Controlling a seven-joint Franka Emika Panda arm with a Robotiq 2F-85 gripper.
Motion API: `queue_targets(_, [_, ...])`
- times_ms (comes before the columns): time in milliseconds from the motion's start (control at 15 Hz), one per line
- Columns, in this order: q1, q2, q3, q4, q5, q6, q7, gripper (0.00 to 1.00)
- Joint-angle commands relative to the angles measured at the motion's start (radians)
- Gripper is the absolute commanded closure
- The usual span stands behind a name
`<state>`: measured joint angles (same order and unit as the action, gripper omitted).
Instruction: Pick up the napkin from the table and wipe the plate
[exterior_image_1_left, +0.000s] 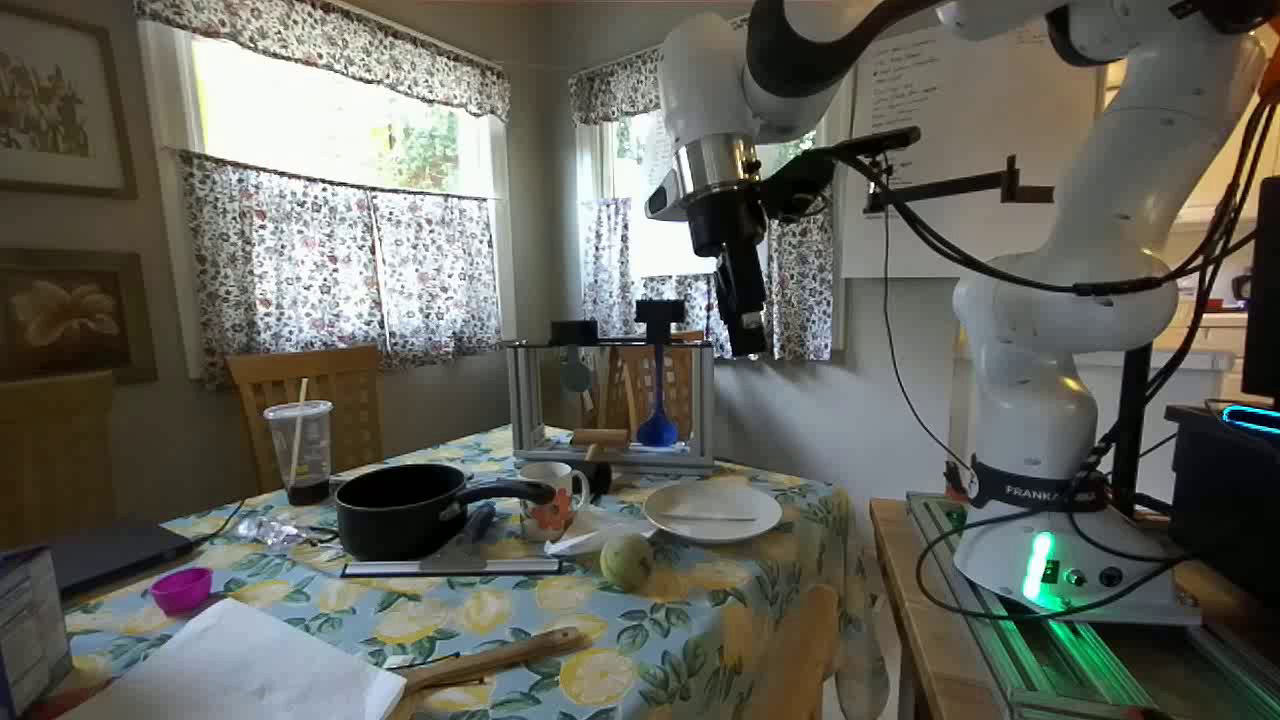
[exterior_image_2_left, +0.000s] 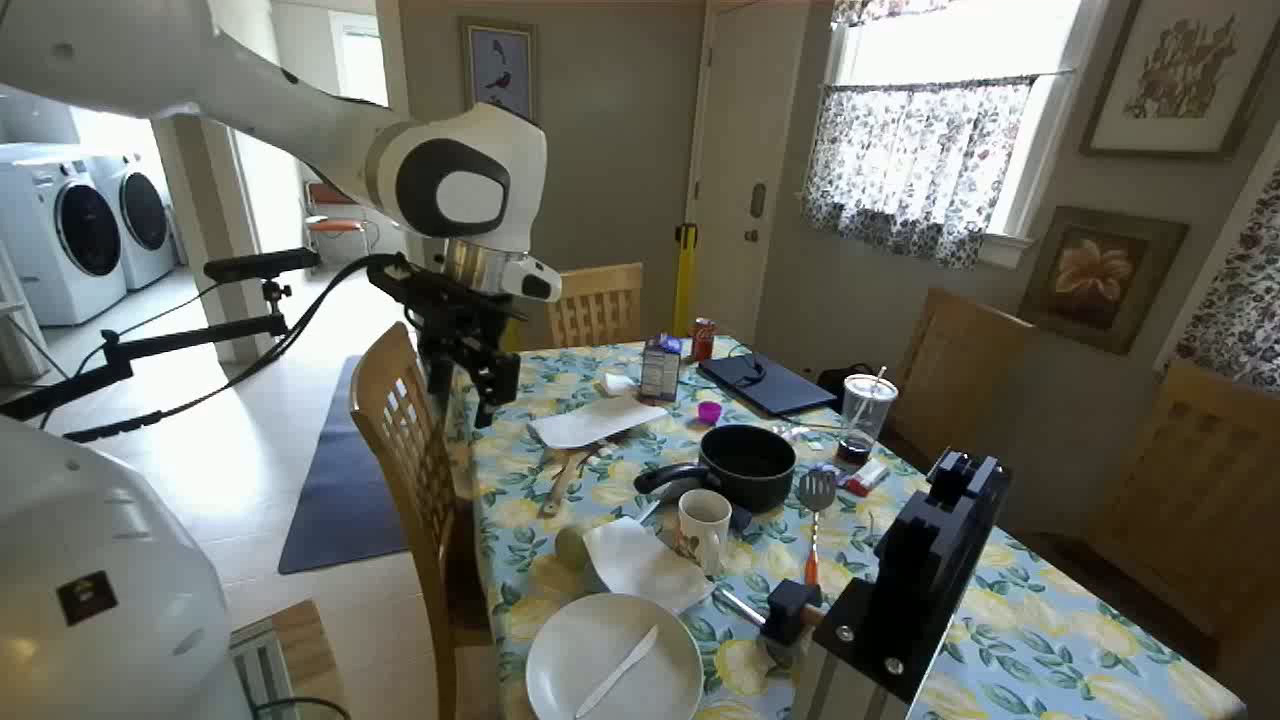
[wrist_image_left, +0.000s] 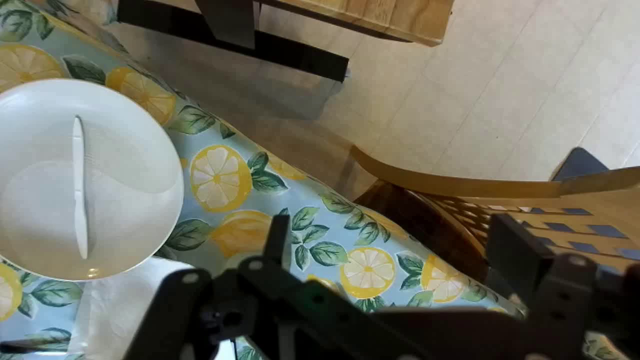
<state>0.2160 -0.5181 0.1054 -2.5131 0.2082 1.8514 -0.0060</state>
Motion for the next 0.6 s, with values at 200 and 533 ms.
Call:
queue_targets(200, [-0.013, 0.0, 0.011, 0.002, 0.005, -0.003, -0.005, 0.0])
queue_targets(533, [-0.042, 0.209, 0.005, 0.127, -0.04, 0.105, -0.053, 0.0])
